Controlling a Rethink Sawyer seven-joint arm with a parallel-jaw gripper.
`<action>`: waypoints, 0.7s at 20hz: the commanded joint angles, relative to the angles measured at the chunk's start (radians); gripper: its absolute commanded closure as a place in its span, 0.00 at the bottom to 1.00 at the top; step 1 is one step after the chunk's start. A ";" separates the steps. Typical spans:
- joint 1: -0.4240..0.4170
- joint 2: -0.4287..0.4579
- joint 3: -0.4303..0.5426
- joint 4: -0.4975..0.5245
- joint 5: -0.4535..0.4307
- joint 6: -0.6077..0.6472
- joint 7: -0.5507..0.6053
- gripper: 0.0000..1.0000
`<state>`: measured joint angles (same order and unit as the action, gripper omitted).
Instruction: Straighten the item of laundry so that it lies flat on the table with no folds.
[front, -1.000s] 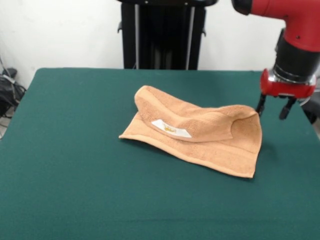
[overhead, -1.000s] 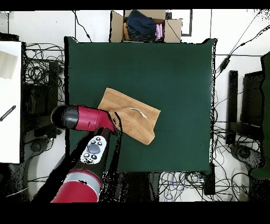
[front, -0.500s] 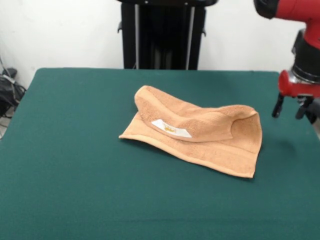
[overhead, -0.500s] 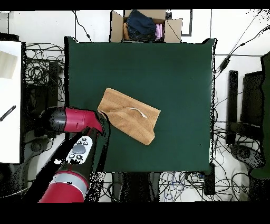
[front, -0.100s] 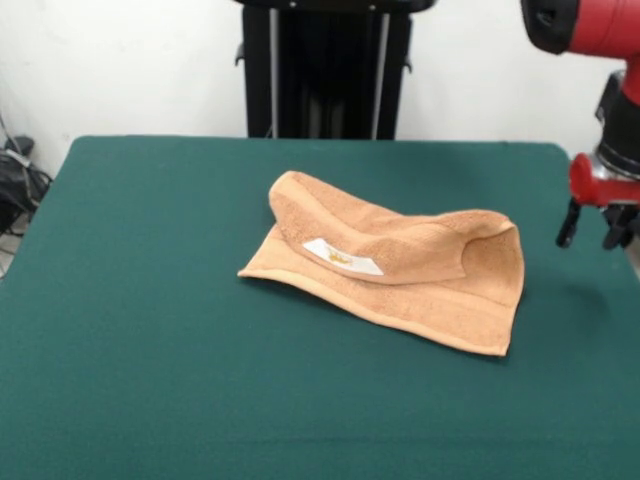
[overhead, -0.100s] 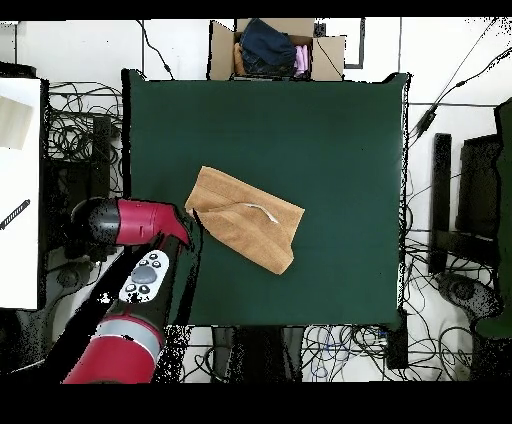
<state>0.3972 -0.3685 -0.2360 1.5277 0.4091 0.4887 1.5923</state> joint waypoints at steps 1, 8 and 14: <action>-0.021 0.030 0.055 -0.043 -0.012 0.084 0.195 0.00; -0.043 0.014 0.049 -0.057 -0.011 0.119 0.193 0.00; -0.040 0.007 0.029 -0.079 -0.024 0.156 0.195 0.00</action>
<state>0.3735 -0.3571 -0.2362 1.4693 0.4090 0.5453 1.5923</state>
